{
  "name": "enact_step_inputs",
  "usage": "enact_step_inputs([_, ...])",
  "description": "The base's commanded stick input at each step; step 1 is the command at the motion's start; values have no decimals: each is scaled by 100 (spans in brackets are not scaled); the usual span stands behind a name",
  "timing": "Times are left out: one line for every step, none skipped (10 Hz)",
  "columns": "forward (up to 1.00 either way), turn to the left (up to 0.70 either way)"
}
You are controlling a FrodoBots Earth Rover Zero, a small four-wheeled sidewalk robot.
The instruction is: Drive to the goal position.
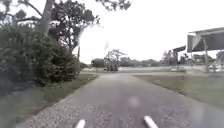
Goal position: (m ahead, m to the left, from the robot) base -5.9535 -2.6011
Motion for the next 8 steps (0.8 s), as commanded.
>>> enact_step_inputs([70,0])
enact_step_inputs([70,-17])
enact_step_inputs([70,-30])
enact_step_inputs([70,-34])
enact_step_inputs([70,-34])
enact_step_inputs([70,-7])
enact_step_inputs([70,0])
enact_step_inputs([70,0])
